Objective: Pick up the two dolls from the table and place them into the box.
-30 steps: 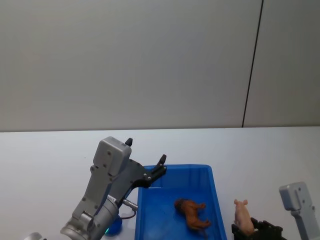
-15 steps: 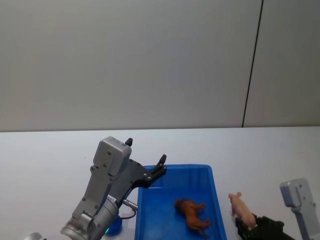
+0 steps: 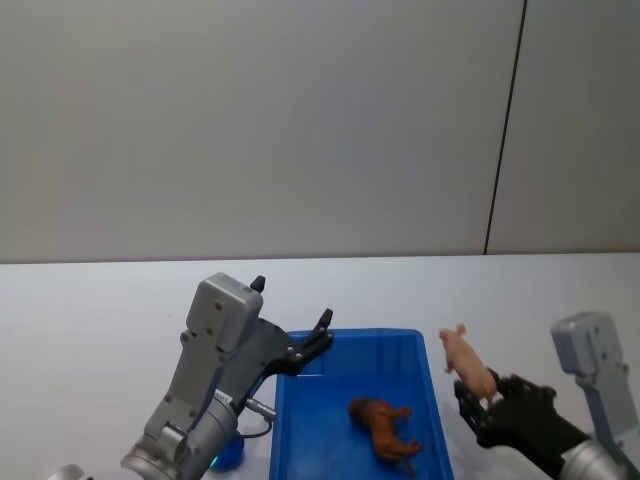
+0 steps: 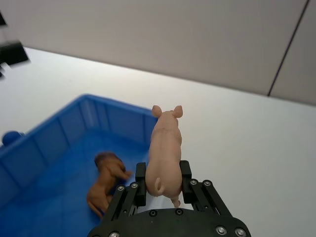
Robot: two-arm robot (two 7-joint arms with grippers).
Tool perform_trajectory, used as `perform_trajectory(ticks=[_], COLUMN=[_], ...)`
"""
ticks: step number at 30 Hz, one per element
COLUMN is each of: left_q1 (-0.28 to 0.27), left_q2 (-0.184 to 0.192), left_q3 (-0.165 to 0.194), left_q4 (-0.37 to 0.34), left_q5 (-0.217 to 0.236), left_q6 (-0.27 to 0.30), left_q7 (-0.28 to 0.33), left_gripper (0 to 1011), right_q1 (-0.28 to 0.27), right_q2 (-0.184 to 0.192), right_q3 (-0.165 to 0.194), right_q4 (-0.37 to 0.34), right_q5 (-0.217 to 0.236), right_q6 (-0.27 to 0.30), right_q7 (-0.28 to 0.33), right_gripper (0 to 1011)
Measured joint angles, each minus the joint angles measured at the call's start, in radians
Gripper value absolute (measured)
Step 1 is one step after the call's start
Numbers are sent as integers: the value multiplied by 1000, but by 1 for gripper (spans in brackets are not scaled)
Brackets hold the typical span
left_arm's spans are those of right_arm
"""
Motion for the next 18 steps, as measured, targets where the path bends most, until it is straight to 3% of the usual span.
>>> perform_trajectory(ticks=[8,18], left_q1=[0,0], left_q2=[0,0], left_q3=[0,0], left_q4=[0,0], left_q5=[0,0], left_q6=[0,0], left_q7=[0,0], left_gripper=[1000,1001], right_q1=[59,132], right_q2=[-31,-87], right_q3=[-15,-41], right_q4=[-12,44], right_q5=[-32,-38], right_q6=[0,51], right_q7=[69,139], right_gripper=[374,392])
